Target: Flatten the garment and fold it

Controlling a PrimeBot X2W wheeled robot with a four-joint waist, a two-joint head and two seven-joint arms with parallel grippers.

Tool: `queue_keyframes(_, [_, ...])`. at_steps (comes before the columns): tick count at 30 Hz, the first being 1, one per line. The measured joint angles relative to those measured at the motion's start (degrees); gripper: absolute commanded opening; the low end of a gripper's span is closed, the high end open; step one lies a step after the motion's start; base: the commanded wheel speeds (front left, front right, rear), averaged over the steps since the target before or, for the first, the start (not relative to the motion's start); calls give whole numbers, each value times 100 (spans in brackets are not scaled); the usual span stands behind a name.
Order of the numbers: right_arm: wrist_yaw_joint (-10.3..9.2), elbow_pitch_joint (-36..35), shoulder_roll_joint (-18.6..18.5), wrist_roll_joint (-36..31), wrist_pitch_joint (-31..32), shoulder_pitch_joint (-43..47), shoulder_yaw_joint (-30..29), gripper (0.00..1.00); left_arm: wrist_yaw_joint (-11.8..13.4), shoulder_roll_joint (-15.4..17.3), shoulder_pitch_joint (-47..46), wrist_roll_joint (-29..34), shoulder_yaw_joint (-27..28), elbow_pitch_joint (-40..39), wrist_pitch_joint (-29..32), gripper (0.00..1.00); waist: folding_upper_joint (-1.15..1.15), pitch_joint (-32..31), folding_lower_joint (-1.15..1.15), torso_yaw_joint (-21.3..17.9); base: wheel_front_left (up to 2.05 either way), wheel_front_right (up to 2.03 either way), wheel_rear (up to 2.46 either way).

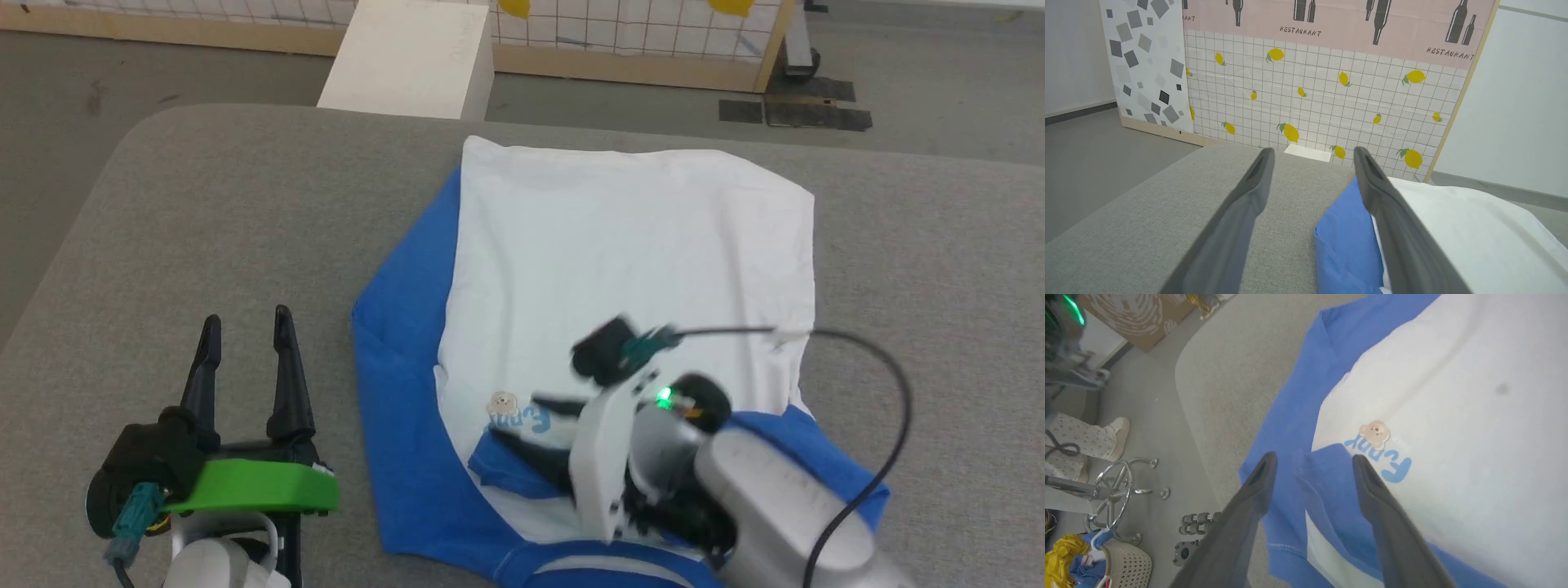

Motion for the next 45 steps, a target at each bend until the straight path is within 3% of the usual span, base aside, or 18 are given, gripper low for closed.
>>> queue_keyframes(9, [0,-717,-359,-142,-978,-244,-2374,100,0,5,30,-1,20,215,0,100,0,-164,0,-289,0,0,0])
queue_keyframes(12, [0,-913,-438,-408,-1013,-52,-3247,100,9,5,35,-16,14,288,10,100,0,-193,0,-413,0,0,0])
queue_keyframes(18, [0,-1373,-388,-812,-742,378,-4313,100,7,92,-196,-166,53,493,475,100,0,-60,0,-575,0,0,0])
queue_keyframes(24, [0,-1975,-235,-1025,-426,437,-4845,100,-202,704,-1625,-448,49,934,1798,100,0,341,0,-668,0,0,0])
queue_keyframes(32, [0,-2449,-64,-1159,-314,316,-5110,100,-430,1639,-3832,-1040,-250,1729,4302,100,0,1168,1,-862,0,0,0])
queue_keyframes(39, [0,-2585,-26,-1162,-369,170,-5301,100,-469,1860,-4855,-1212,-579,2000,5754,100,0,1905,1,-1079,0,0,0])
queue_keyframes(45, [0,-2640,-1,-1156,-424,103,-5408,100,-393,2012,-4944,-1061,-859,2162,6394,100,0,2381,1,-1253,0,0,0])
